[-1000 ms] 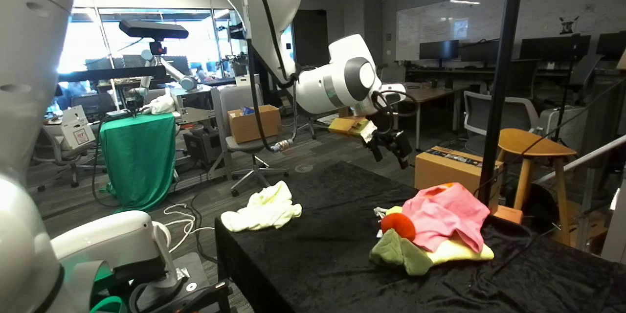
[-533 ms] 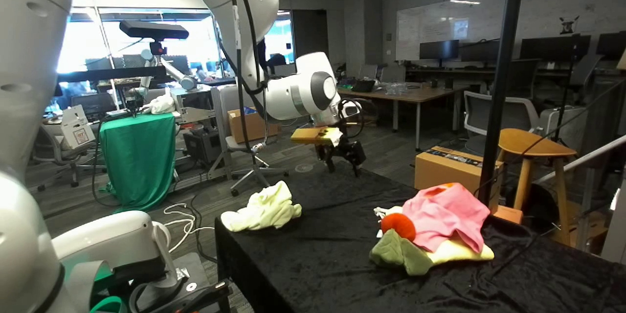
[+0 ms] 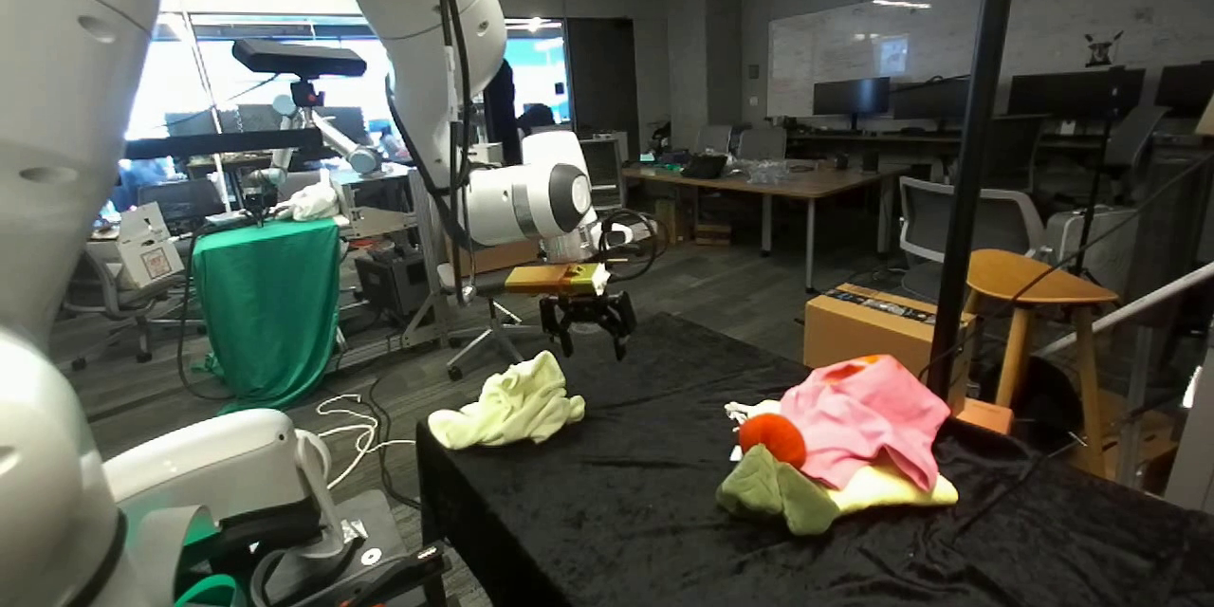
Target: Put all the items on the table in one place
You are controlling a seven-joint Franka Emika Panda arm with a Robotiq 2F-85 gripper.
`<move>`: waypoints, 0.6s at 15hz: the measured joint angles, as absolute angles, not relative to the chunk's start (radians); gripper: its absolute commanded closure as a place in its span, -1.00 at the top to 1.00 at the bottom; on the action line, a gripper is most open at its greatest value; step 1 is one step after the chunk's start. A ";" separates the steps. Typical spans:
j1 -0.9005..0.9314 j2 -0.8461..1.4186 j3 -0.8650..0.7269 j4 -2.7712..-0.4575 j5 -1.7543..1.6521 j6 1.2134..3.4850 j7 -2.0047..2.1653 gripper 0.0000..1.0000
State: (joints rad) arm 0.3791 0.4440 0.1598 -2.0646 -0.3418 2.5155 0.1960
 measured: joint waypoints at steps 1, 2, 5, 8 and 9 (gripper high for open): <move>0.379 0.452 0.172 -2.064 -0.331 2.515 0.179 1.00; 0.379 0.461 0.183 -2.064 -0.321 2.513 0.164 1.00; 0.381 0.484 0.210 -2.062 -0.286 2.496 0.143 1.00; 0.383 0.504 0.230 -2.055 -0.240 2.482 0.141 1.00; 0.385 0.512 0.233 -2.050 -0.227 2.482 0.141 1.00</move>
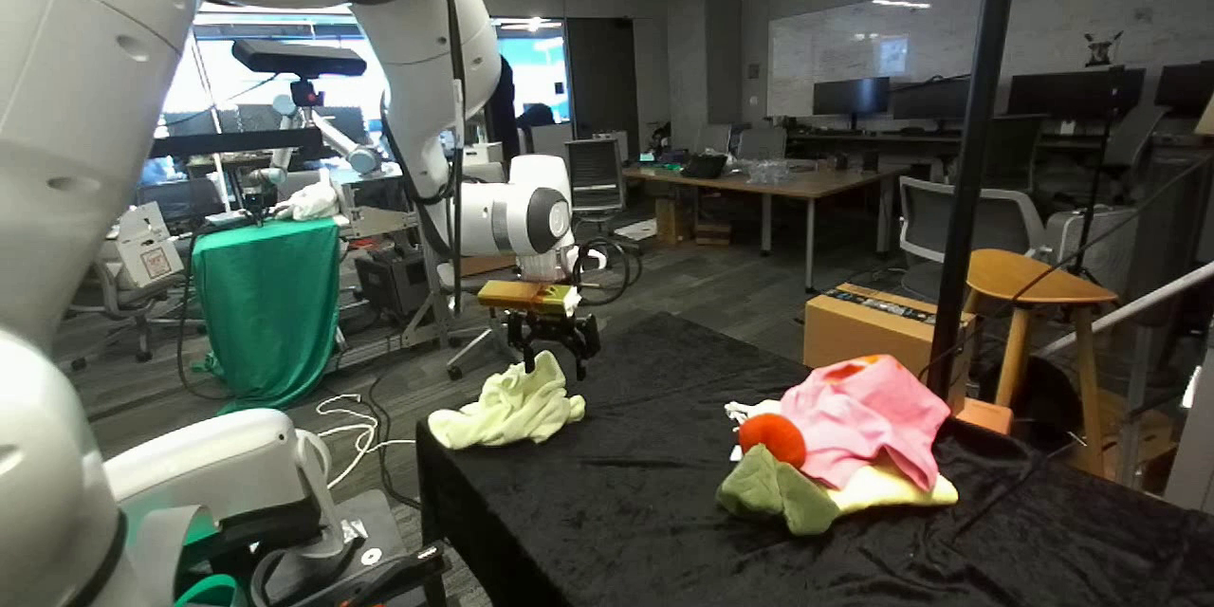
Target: Put all the items on the table in one place
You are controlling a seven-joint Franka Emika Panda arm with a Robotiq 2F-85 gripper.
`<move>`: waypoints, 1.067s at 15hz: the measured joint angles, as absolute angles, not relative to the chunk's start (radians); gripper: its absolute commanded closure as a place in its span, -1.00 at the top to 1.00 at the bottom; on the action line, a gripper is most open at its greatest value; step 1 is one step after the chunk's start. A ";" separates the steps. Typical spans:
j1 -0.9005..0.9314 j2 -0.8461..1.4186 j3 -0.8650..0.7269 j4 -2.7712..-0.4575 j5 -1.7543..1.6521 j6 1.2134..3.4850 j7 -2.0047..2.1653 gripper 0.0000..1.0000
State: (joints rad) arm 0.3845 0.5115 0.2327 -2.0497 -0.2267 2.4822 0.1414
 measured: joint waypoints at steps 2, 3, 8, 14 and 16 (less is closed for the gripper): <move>0.389 0.524 0.233 -2.038 -0.212 2.483 0.145 1.00; 0.391 0.529 0.233 -2.032 -0.211 2.484 0.151 1.00; 0.406 0.555 0.225 -2.003 -0.211 2.486 0.200 1.00; 0.443 0.584 0.209 -1.994 -0.211 2.486 0.242 1.00; 0.464 0.592 0.201 -1.994 -0.212 2.486 0.254 1.00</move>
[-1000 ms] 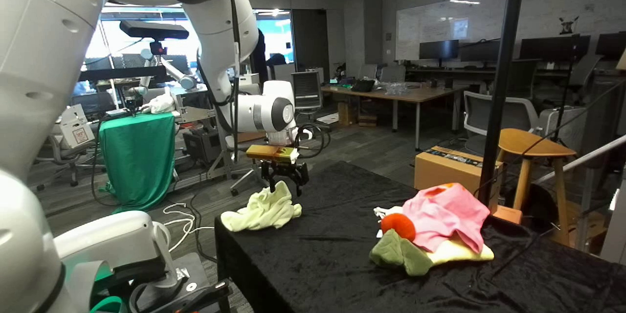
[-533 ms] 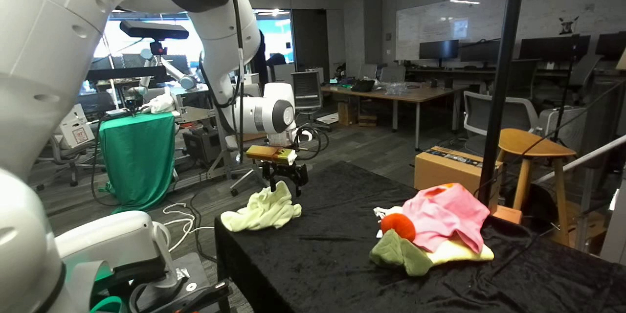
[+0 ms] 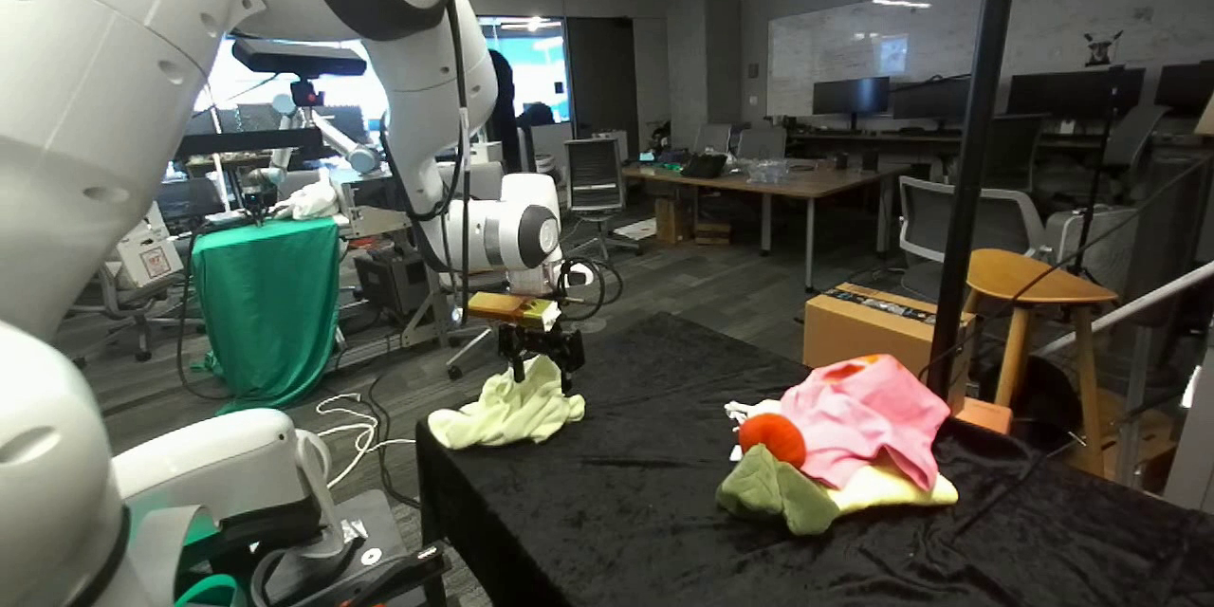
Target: Put all the items on the table in one place
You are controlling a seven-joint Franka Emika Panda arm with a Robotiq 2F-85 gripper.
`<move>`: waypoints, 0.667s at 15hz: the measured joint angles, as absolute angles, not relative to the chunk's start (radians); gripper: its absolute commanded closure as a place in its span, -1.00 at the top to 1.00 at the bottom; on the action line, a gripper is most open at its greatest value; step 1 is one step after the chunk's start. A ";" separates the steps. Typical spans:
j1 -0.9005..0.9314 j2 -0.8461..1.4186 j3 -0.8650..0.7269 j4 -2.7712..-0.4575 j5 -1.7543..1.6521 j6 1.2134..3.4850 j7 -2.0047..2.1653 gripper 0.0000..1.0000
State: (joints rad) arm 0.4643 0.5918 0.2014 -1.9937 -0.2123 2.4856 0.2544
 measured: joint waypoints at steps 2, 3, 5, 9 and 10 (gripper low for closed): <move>0.483 0.598 0.197 -1.994 -0.213 2.486 0.263 1.00; 0.490 0.600 0.196 -1.994 -0.213 2.486 0.266 1.00; 0.503 0.600 0.196 -1.994 -0.213 2.486 0.270 1.00; 0.515 0.600 0.196 -1.994 -0.213 2.482 0.271 1.00; 0.515 0.600 0.196 -1.994 -0.213 2.480 0.271 1.00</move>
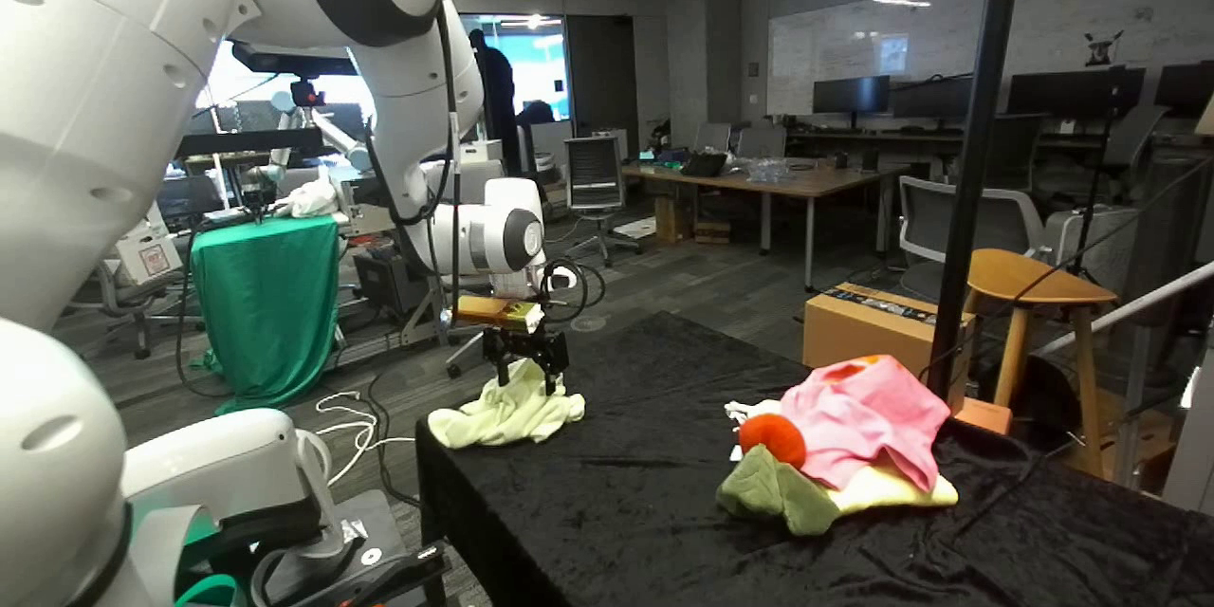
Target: Put all the items on the table in one place
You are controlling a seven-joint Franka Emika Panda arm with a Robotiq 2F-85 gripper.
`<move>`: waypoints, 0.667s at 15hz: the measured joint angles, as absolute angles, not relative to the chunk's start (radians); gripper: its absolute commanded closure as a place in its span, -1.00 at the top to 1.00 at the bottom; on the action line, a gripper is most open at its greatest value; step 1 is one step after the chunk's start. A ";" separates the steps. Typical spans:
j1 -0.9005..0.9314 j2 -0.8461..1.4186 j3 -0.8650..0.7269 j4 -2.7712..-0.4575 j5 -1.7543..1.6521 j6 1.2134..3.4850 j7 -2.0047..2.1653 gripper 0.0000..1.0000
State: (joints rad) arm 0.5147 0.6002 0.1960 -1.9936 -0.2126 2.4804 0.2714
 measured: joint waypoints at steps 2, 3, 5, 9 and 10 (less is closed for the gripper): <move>0.514 0.600 0.196 -1.994 -0.212 2.477 0.271 1.00; 0.513 0.600 0.196 -1.993 -0.212 2.475 0.271 1.00; 0.510 0.600 0.195 -1.992 -0.211 2.475 0.271 1.00; 0.507 0.600 0.178 -1.983 -0.211 2.474 0.271 1.00; 0.506 0.600 0.173 -1.982 -0.211 2.474 0.271 1.00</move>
